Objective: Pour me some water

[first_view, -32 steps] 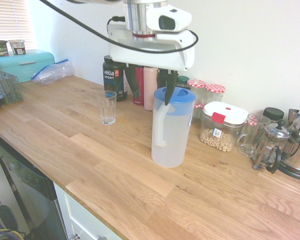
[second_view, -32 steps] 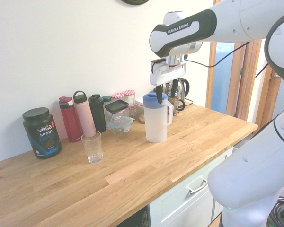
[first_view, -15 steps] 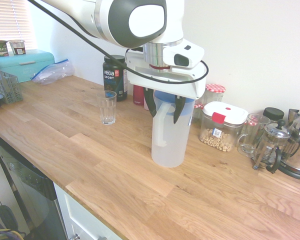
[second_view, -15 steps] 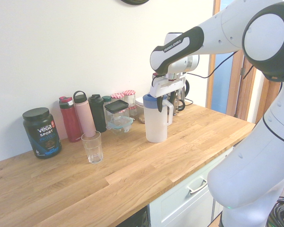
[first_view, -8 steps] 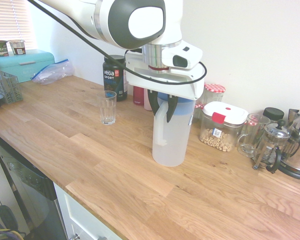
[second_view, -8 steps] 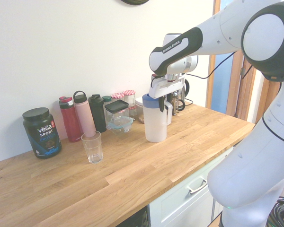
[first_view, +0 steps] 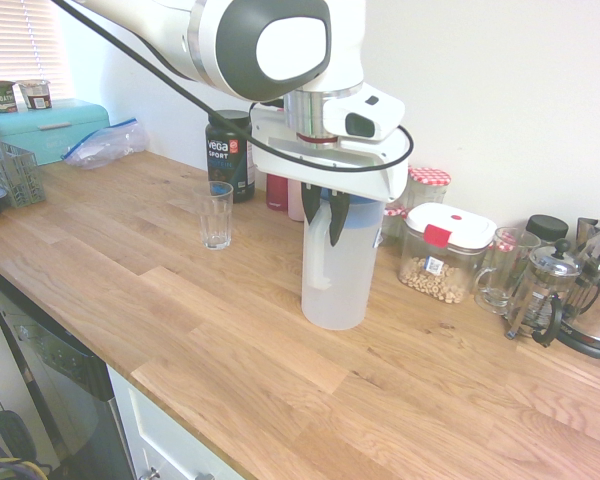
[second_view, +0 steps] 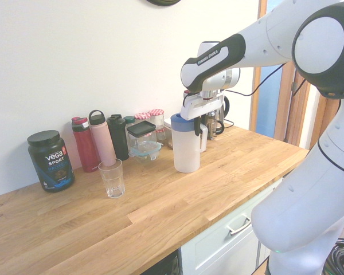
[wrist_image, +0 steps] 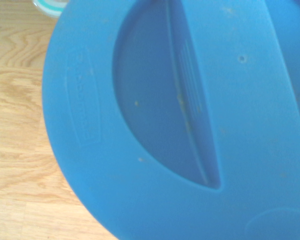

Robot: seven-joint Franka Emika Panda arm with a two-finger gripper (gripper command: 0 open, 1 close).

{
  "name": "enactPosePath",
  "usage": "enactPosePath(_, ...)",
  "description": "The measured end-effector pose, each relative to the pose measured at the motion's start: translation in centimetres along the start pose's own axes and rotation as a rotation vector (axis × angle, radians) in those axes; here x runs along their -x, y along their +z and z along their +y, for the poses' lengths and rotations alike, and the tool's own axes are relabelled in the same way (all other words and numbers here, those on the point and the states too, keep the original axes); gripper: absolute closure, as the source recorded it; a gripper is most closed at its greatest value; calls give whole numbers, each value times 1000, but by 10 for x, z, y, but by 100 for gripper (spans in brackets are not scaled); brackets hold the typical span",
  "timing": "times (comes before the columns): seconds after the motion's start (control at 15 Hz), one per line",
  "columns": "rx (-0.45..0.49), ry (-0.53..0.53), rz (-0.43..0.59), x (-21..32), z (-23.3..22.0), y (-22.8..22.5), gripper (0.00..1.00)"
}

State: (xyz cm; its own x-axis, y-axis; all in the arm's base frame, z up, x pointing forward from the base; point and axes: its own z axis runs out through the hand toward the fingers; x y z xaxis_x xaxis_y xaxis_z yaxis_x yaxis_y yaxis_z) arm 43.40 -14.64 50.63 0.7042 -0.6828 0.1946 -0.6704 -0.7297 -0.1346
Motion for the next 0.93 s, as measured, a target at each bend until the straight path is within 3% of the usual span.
enactPosePath(0.27, -56, -45, 19, 16, -5, -46, 100)
enactPosePath(0.6, -90, -275, -22, 55, -58, -108, 100)
enactPosePath(0.73, -77, -362, -60, 66, -88, -113, 100)
enactPosePath(0.93, 30, -492, -80, 64, -128, -104, 100)
